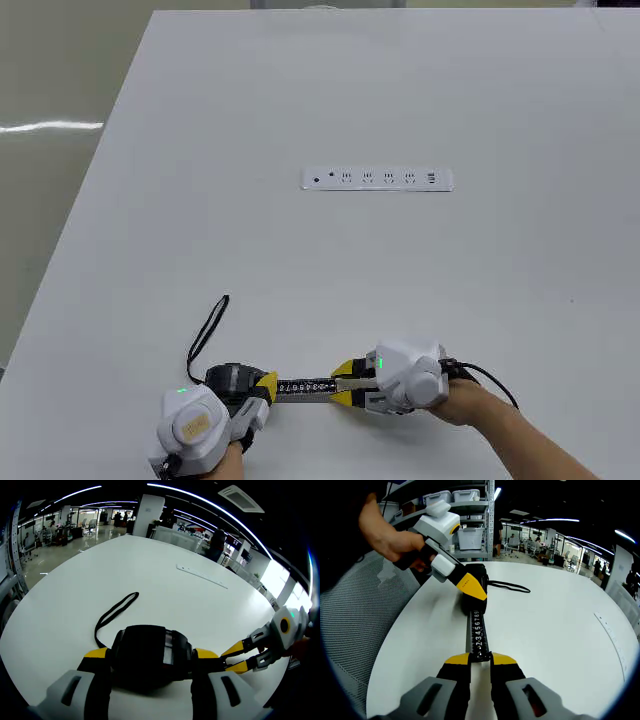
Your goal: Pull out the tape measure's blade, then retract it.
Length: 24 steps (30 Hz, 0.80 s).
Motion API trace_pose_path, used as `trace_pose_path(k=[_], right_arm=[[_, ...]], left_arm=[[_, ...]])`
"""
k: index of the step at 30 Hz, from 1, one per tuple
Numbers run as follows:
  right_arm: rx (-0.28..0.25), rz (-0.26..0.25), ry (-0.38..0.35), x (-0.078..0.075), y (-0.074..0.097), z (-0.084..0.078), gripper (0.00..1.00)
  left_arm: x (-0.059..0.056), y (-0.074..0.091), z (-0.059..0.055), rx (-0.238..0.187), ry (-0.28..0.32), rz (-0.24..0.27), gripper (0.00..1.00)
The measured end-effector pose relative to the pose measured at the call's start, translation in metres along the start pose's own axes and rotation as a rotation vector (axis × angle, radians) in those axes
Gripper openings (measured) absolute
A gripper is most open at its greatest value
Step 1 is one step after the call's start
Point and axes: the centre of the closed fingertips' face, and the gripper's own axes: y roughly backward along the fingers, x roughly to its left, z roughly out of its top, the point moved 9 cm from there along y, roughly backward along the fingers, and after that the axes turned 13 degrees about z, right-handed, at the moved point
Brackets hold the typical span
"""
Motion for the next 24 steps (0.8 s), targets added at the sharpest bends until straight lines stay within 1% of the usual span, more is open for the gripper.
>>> trace_pose_path(k=[8,24], right_arm=[[-0.005,0.004,0.004,-0.001,-0.007,0.004,0.13],[-0.02,0.026,0.021,-0.005,-0.022,0.018,0.13]], left_arm=[[0.0,0.0,0.0,0.0,0.003,-0.003,0.62],[0.002,-0.001,0.0,0.004,0.019,-0.016,0.62]])
